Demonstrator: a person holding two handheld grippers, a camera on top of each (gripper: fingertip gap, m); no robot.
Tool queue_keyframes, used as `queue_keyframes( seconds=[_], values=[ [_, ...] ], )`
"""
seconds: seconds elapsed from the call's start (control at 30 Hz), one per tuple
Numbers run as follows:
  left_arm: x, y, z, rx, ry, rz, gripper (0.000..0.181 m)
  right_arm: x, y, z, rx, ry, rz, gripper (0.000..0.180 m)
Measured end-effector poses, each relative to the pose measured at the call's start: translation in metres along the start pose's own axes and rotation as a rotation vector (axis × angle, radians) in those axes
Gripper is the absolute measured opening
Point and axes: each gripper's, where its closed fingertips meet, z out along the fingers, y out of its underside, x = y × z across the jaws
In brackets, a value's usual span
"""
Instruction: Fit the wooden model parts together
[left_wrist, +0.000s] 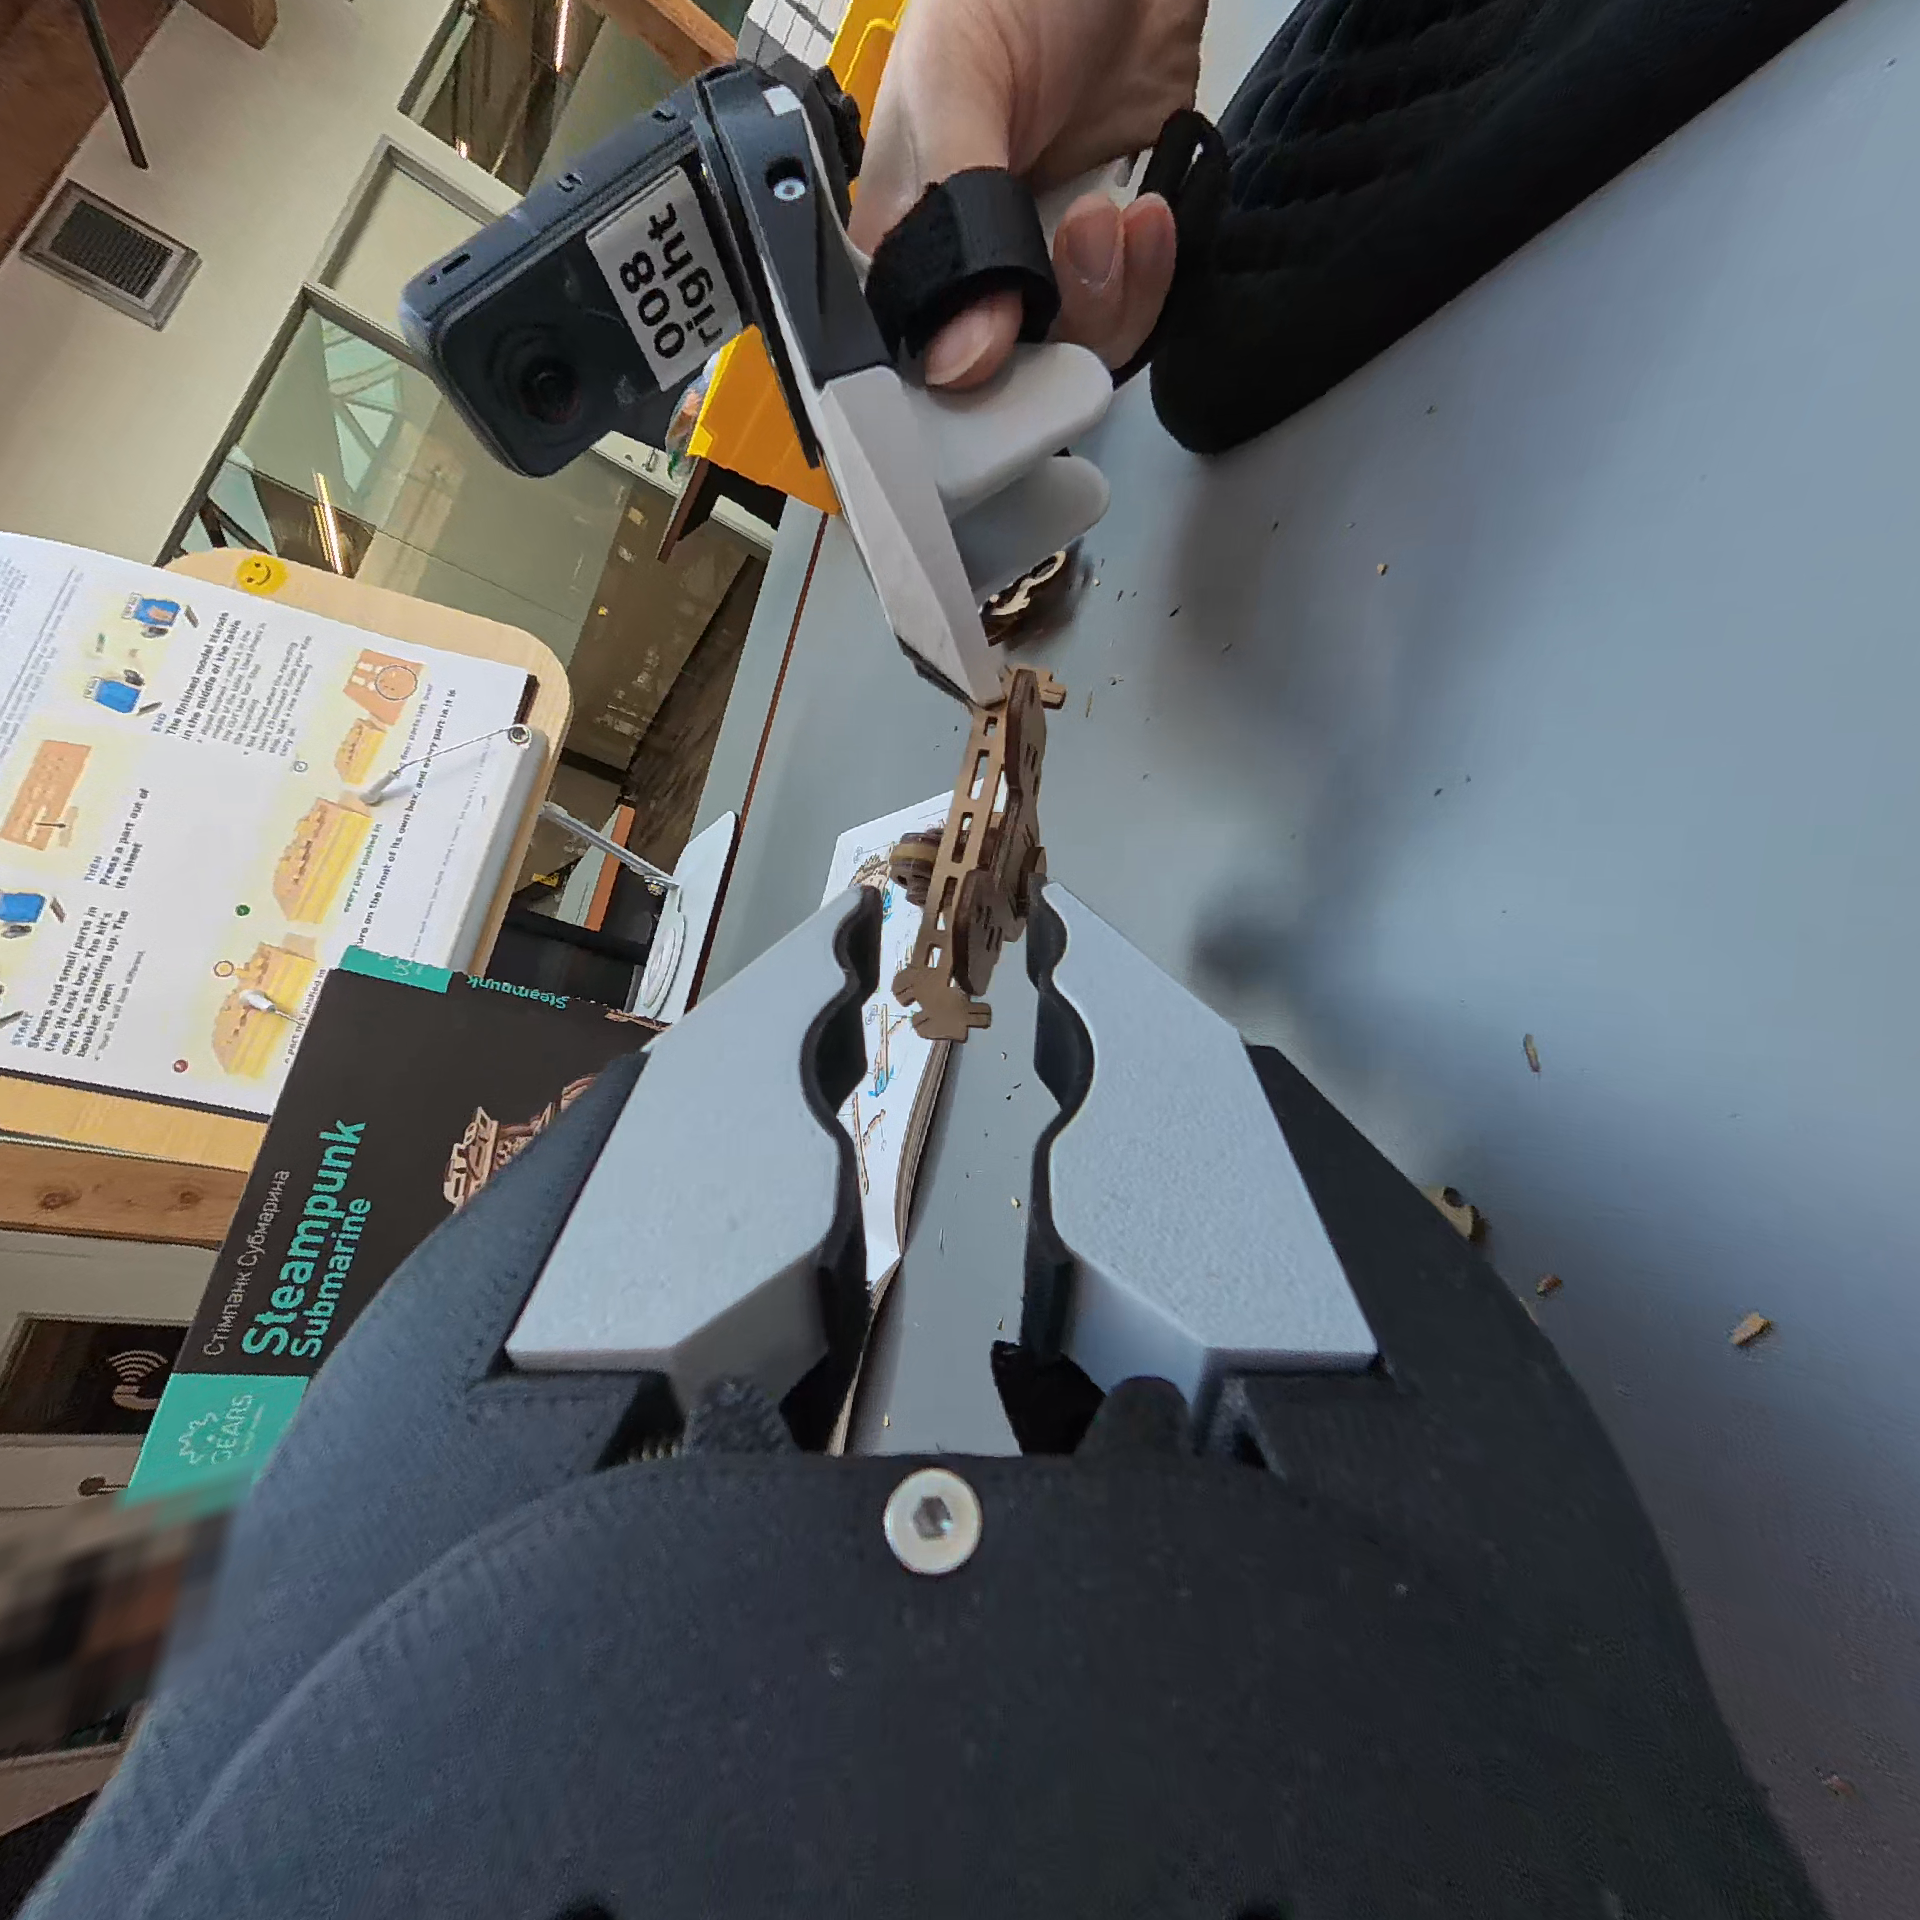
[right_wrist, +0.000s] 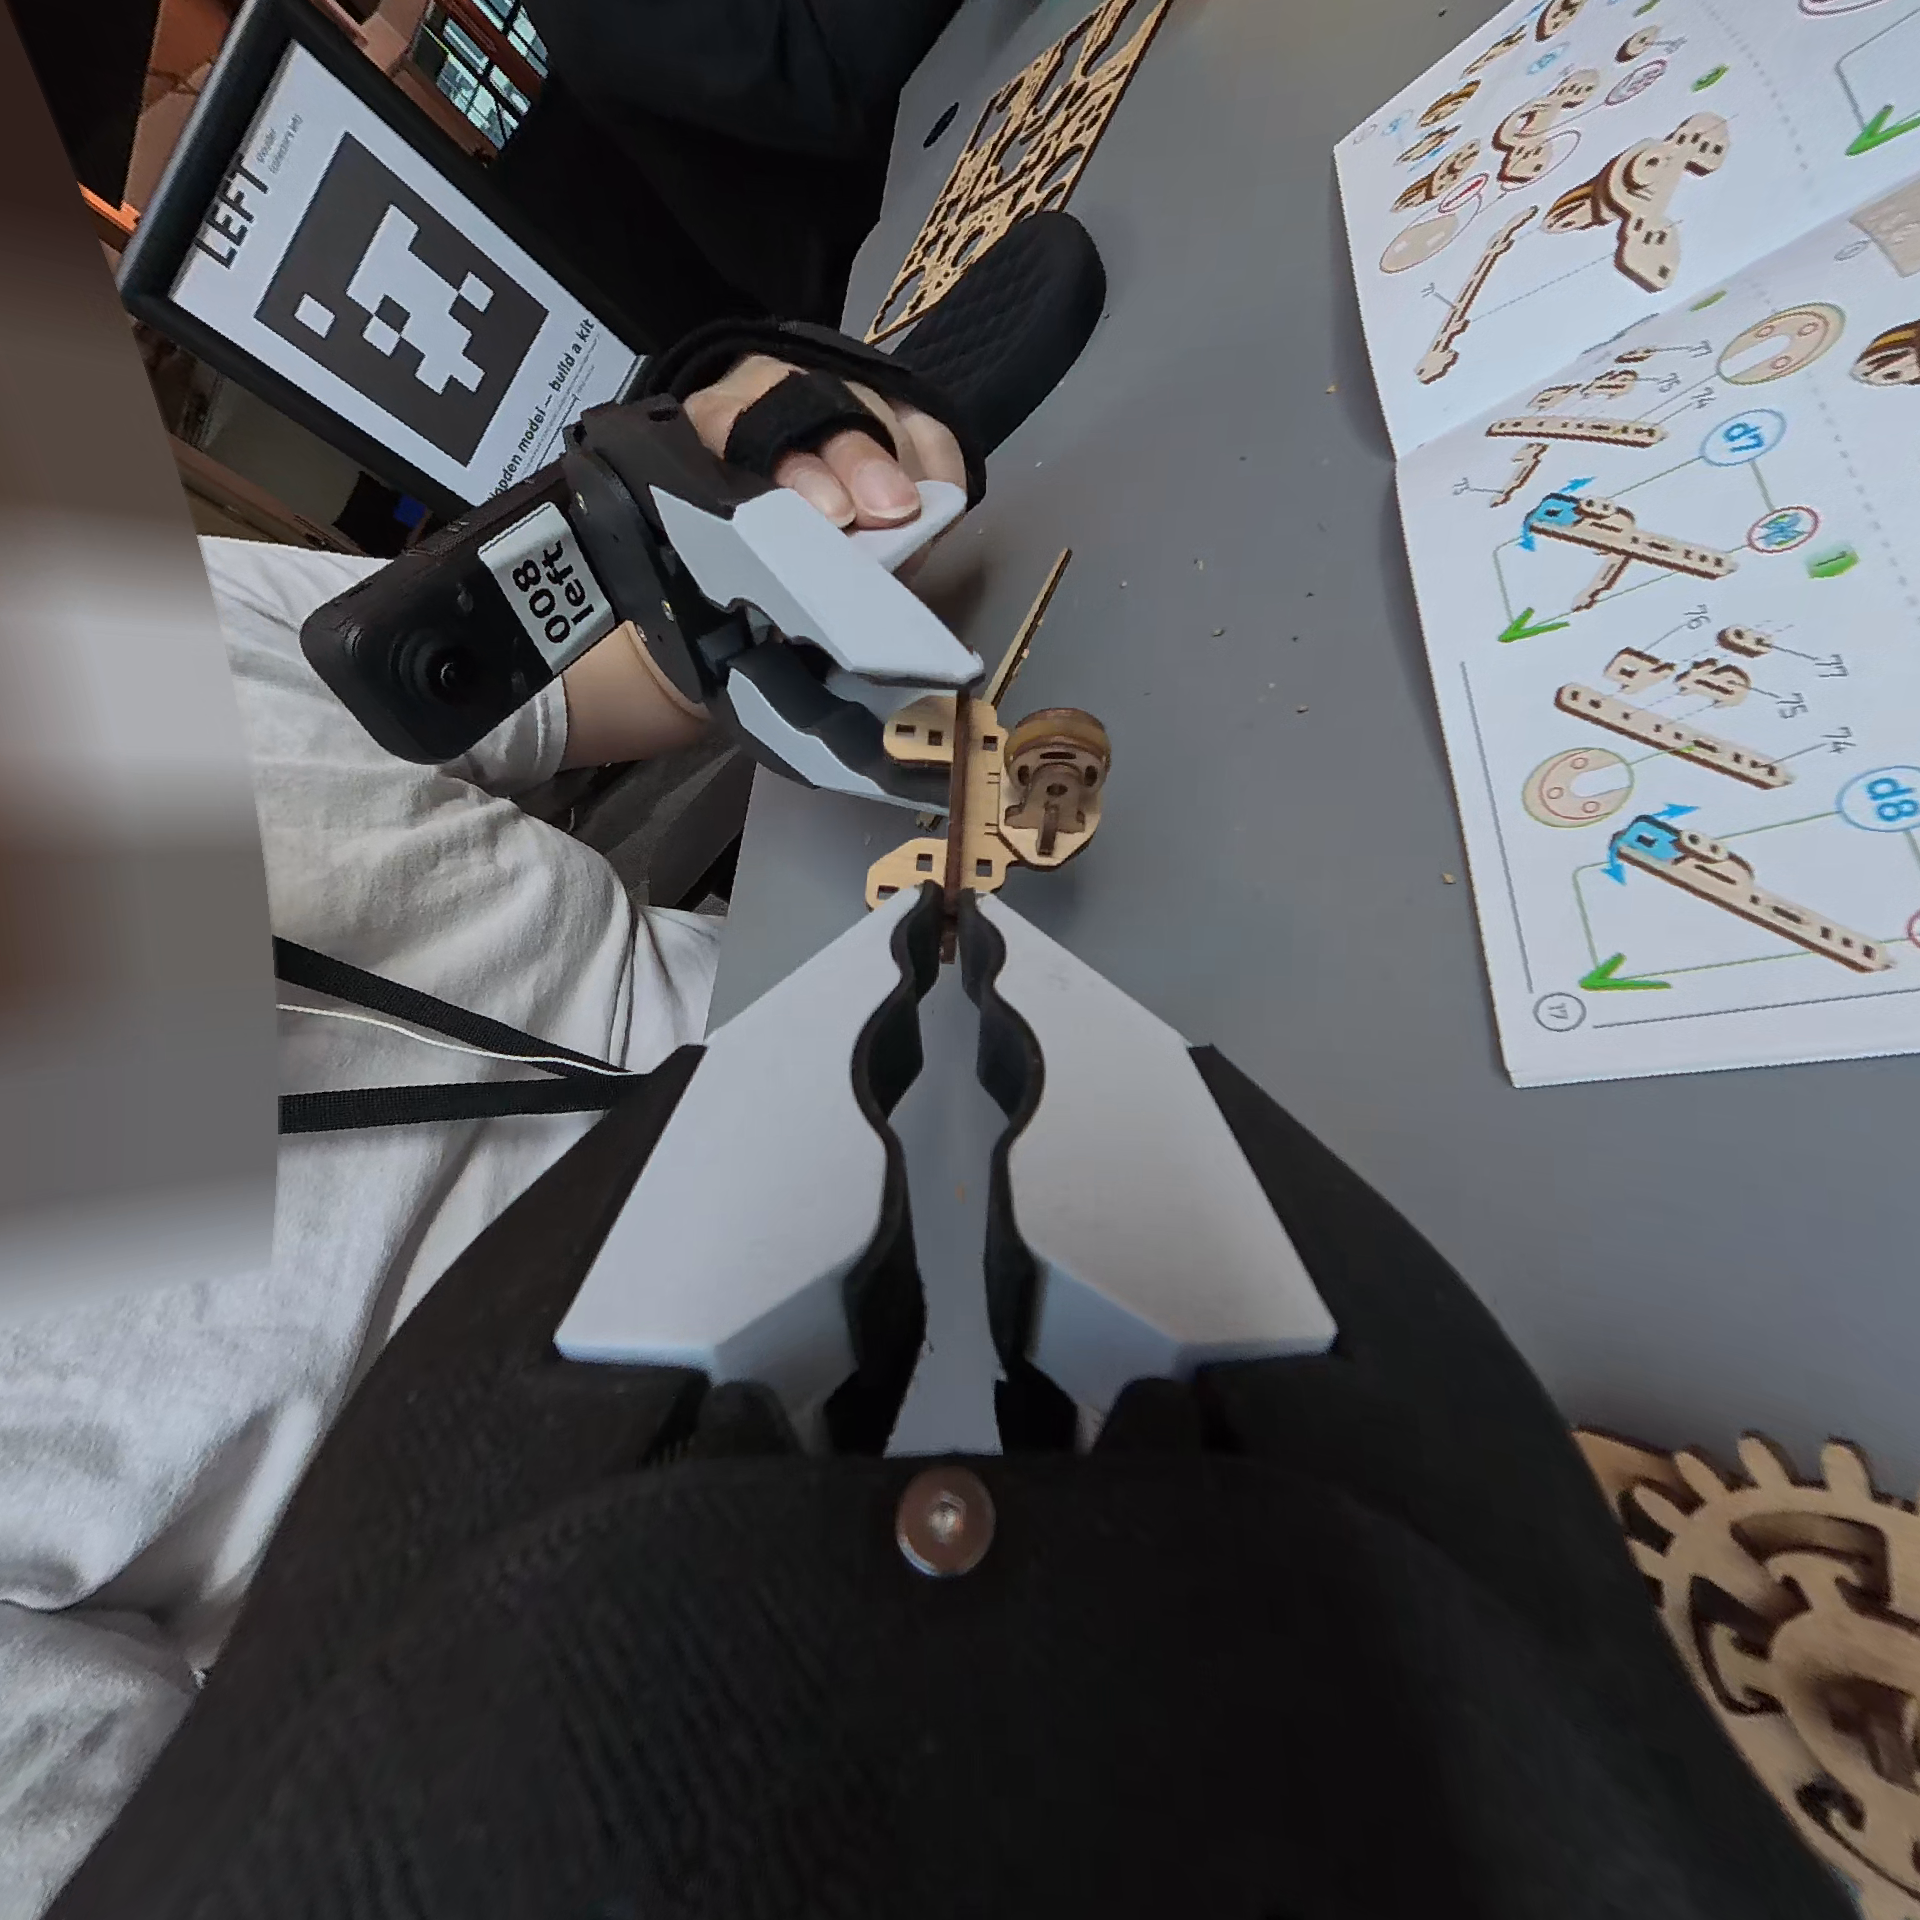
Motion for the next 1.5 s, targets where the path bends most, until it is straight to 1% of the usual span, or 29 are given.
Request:
queue_keyframes(
  seconds=[0.1,0.17,0.27,0.3,0.33,0.37,0.4,0.43,0.5,0.57,0.6,0.7,0.73,0.8,0.83,1.03,1.2,1.4,1.5],
  values=[
    [0.01,-0.001,0.003,-0.015,0.018,0.064,0.023,-0.001,0.001,0.003,-0.007,-0.008,-0.001,0.001],
    [0.014,-0.001,0.005,-0.023,0.017,0.108,0.017,-0.002,0.001,0.006,-0.008,-0.006,-0.01,0.002],
    [0.016,0.002,0.006,-0.044,0.03,0.102,0.016,-0.003,0.002,0.01,-0.016,0.008,-0.033,0.003],
    [0.016,0.002,0.005,-0.043,0.039,0.075,0.012,-0.005,0.002,0.011,-0.017,0.007,-0.055,0.004],
    [0.014,0.001,0.004,-0.037,0.044,0.038,0.012,-0.008,-0.001,0.012,-0.006,-0.001,-0.091,0.008],
    [0.011,0.0,0.003,-0.027,0.042,-0.003,0.011,-0.012,-0.005,0.011,0.02,-0.013,-0.142,0.02],
    [0.008,-0.002,0.002,-0.013,0.039,-0.045,0.011,-0.017,-0.01,0.009,0.051,-0.022,-0.202,0.027],
    [0.004,-0.005,0.0,0.005,0.037,-0.09,0.012,-0.022,-0.015,0.006,0.086,-0.023,-0.277,0.034],
    [-0.001,-0.012,-0.004,0.052,0.056,-0.203,0.012,-0.027,-0.024,0.001,0.15,0.042,-0.481,0.041],
    [-0.006,-0.023,-0.008,0.119,0.088,-0.336,0.012,-0.035,-0.033,-0.002,0.217,0.11,-0.664,0.041],
    [-0.008,-0.028,-0.01,0.158,0.107,-0.403,0.011,-0.041,-0.034,-0.001,0.232,0.127,-0.722,0.04],
    [-0.012,-0.04,-0.016,0.248,0.189,-0.597,0.011,-0.048,-0.033,0.005,0.21,0.166,-0.817,0.037],
    [-0.014,-0.042,-0.017,0.27,0.215,-0.654,0.011,-0.049,-0.033,0.006,0.209,0.174,-0.83,0.029],
    [-0.017,-0.045,-0.02,0.309,0.25,-0.742,0.011,-0.053,-0.034,0.008,0.224,0.157,-0.83,0.014],
    [-0.018,-0.045,-0.021,0.323,0.259,-0.772,0.011,-0.054,-0.035,0.009,0.236,0.139,-0.803,0.012],
    [-0.031,-0.05,-0.024,0.412,0.25,-0.895,0.012,-0.059,-0.048,0.007,0.334,0.058,-0.629,0.012],
    [-0.033,-0.044,-0.018,0.391,0.225,-0.908,0.015,-0.05,-0.051,0.006,0.345,0.074,-0.538,0.012],
    [-0.034,-0.041,-0.018,0.387,0.259,-0.96,0.012,-0.049,-0.054,0.008,0.37,0.022,-0.417,0.012],
    [-0.035,-0.04,-0.019,0.391,0.27,-0.99,0.012,-0.048,-0.056,0.009,0.382,0.032,-0.408,0.012]
  ],
)
